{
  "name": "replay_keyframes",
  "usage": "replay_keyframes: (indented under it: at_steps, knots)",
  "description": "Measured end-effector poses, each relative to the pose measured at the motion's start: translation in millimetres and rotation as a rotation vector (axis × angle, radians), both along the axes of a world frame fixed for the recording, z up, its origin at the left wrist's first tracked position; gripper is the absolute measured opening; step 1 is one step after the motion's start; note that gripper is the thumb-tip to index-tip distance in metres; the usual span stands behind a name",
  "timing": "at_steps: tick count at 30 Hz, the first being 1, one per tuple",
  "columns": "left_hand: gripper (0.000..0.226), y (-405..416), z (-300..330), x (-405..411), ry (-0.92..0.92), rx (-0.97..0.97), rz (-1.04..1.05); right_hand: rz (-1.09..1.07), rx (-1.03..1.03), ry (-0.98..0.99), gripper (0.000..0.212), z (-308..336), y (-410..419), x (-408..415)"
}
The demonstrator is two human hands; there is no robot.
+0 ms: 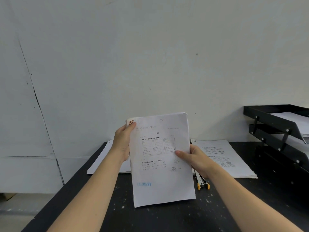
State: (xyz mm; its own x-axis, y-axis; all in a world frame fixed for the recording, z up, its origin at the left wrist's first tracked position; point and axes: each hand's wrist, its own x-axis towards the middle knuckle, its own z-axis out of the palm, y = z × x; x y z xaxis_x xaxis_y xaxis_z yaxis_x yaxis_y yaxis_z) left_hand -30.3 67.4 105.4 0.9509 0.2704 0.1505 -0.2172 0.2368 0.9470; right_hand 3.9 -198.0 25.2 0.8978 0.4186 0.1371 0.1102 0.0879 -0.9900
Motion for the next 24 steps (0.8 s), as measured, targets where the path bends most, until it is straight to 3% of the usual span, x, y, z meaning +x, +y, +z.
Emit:
replay_keyframes:
  at_steps: [4, 11, 17, 20, 24]
  knots:
    - [0.034, 3, -11, -8, 0.010, -0.021, -0.114, 0.008, 0.028, 0.010, 0.036, -2, 0, 0]
    - [0.042, -1, -68, -27, 0.184, 0.147, -0.287, -0.061, 0.099, 0.047, 0.027, 9, -1, -5]
    - [0.018, -26, -62, -17, 0.135, 0.161, -0.187, -0.121, 0.095, 0.021, 0.029, 27, -21, -16]
    - [0.022, -46, -50, -10, 0.141, 0.110, -0.204, -0.121, 0.018, 0.048, 0.027, 35, -44, -24]
    - [0.024, -86, -36, -6, 0.221, 0.128, -0.297, -0.263, -0.195, -0.038, 0.039, 46, -82, -41]
